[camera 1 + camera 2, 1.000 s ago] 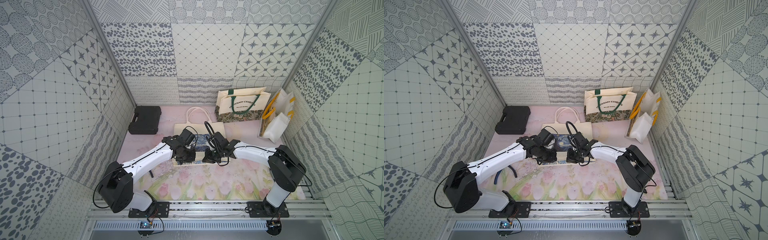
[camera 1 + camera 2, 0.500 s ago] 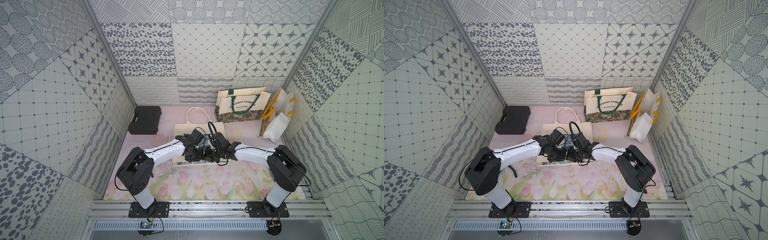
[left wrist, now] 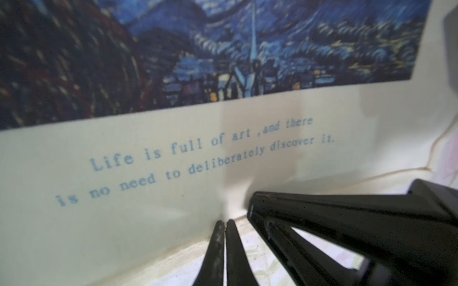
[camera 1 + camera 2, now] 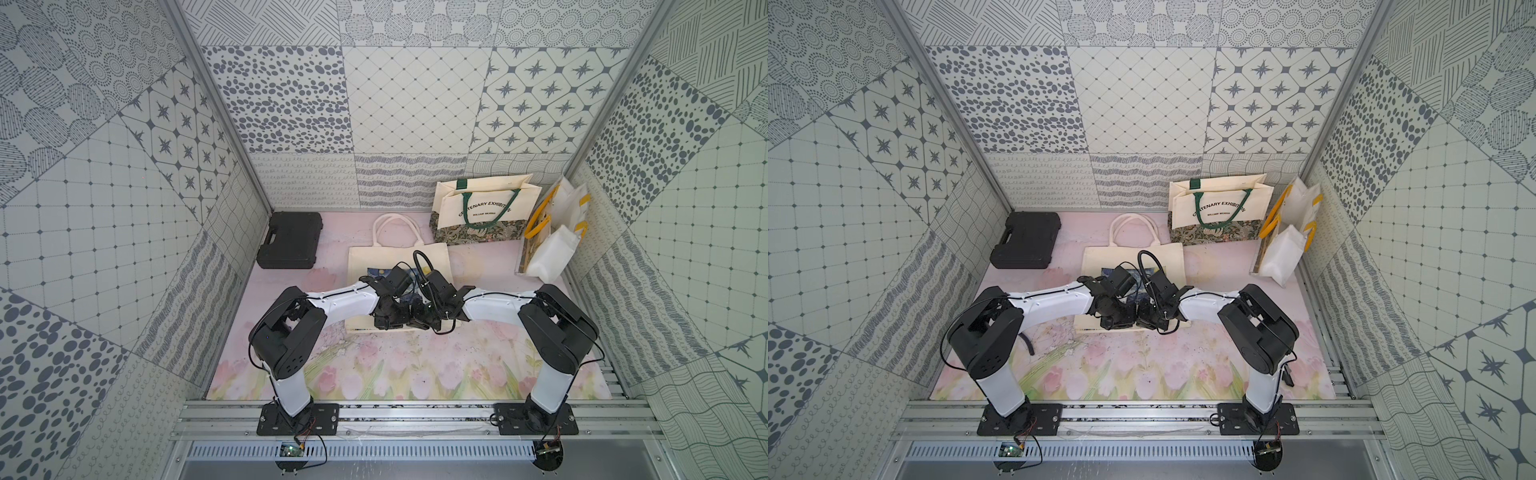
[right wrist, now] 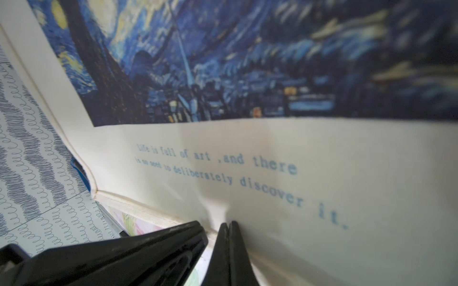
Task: Put away the canvas bag
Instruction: Adjust the canvas bag at the center of the board.
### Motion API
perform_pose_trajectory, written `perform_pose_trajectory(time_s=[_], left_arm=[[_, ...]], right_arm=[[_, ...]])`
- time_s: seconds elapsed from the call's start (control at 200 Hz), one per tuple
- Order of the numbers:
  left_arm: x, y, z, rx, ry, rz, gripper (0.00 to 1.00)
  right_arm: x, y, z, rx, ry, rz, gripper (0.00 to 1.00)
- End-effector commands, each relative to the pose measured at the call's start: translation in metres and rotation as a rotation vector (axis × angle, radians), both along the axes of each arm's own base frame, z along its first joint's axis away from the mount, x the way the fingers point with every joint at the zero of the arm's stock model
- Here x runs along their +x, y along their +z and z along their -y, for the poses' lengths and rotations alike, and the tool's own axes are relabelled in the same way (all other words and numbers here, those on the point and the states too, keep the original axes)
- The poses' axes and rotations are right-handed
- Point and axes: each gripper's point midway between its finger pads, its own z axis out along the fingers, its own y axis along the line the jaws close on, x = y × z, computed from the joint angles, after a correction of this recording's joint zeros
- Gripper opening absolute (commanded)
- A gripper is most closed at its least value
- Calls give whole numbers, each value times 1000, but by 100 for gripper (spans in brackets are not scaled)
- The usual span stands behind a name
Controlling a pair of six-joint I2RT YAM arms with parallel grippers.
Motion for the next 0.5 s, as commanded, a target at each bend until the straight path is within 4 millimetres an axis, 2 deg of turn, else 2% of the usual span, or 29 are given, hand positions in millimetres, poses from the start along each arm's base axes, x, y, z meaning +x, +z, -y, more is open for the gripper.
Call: perform_pose_trajectory(time_s=[0.0,0.24,0.495], left_arm=[[1,-17,-7,34,87,-27,0],[6,-19,-43,125,221,-28,0],[4,-2,-72,114,273,-13,0]], right_arm=[[-14,-27,26,-137,-67,-77,0],[-22,-32,67,-261,-190,-104,0],[-21,-37,75,-232,-249,-171,0]])
